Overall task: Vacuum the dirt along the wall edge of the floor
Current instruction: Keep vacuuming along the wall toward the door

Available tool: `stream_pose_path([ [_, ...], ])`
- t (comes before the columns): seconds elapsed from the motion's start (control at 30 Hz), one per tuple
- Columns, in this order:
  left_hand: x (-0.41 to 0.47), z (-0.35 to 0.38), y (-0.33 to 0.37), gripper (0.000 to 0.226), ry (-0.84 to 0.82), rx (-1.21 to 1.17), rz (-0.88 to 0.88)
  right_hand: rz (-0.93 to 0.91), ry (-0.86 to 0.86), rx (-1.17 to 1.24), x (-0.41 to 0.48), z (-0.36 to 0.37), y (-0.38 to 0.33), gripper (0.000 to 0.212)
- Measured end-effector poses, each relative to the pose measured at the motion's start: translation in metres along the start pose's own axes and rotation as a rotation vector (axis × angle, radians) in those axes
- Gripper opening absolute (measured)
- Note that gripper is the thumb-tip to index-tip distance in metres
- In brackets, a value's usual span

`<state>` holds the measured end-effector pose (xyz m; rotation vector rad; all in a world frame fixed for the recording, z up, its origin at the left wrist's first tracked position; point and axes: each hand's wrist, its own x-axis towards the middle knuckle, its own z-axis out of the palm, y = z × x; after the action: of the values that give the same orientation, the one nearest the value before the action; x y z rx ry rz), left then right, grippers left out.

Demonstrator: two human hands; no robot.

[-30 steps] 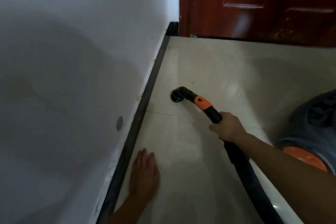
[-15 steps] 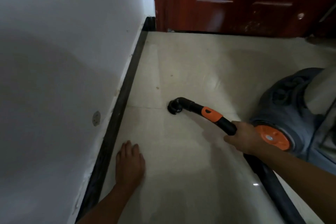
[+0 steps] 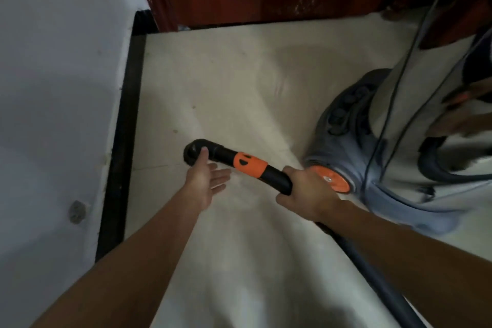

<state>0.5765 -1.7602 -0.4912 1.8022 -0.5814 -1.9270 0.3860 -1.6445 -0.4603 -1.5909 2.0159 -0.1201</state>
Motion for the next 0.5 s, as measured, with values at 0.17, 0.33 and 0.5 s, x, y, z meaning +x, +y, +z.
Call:
stream_pose_path([
  [0.17, -0.080, 0.045, 0.029, 0.056, -0.012, -0.457, -0.201, 0.042, -0.102, 0.004, -0.072, -0.054, -0.015, 0.033],
  [0.33, -0.182, 0.096, 0.056, 0.043, 0.099, -0.365, -0.136, 0.264, -0.204, 0.161, -0.174, -0.115, -0.011, 0.035],
  [0.5, -0.269, 0.129, 0.094, 0.039, 0.133, -0.268, -0.165, 0.539, -0.188, 0.525, -0.272, -0.167, -0.012, 0.043],
])
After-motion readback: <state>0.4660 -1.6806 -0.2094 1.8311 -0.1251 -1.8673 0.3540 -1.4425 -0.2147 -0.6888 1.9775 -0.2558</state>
